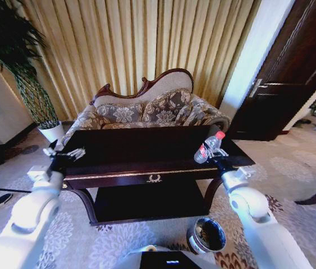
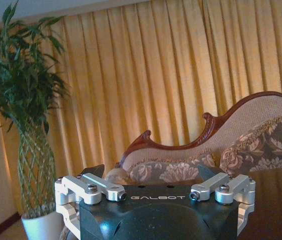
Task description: Move to the front of the table and place the trash on the table into the trash bin.
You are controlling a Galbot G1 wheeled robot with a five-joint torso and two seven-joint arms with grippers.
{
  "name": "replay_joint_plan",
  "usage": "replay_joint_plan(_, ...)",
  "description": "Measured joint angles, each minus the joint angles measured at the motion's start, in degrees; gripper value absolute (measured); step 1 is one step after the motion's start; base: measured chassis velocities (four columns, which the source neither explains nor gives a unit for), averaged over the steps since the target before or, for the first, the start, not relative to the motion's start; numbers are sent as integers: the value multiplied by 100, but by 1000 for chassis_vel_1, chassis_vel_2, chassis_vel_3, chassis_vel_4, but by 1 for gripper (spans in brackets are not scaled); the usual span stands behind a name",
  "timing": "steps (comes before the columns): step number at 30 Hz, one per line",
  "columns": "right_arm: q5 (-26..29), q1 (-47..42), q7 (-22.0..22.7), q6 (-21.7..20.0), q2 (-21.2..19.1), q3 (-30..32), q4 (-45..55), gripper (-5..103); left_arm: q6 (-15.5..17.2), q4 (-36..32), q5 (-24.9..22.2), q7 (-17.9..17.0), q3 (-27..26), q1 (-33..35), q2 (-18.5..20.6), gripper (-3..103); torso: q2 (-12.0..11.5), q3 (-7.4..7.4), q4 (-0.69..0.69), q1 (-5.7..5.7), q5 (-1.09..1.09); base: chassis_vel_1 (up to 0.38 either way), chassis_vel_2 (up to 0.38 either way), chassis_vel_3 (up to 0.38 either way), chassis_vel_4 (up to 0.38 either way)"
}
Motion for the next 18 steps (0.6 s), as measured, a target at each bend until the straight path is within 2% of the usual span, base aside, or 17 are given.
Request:
replay_joint_plan(7, -59, -14, 101, 0, 34, -39, 54, 21, 13, -206, -176, 210, -338, 366, -53, 100, 0, 1, -1, 1, 0, 0, 0, 0, 0)
replay_joint_plan(18, -101, -119, 119, -7, 171, -15, 119, 21, -21, -226, -42, 254, -150, 318, -45, 100, -1, 1, -2, 2, 0, 13, -14, -22, 17)
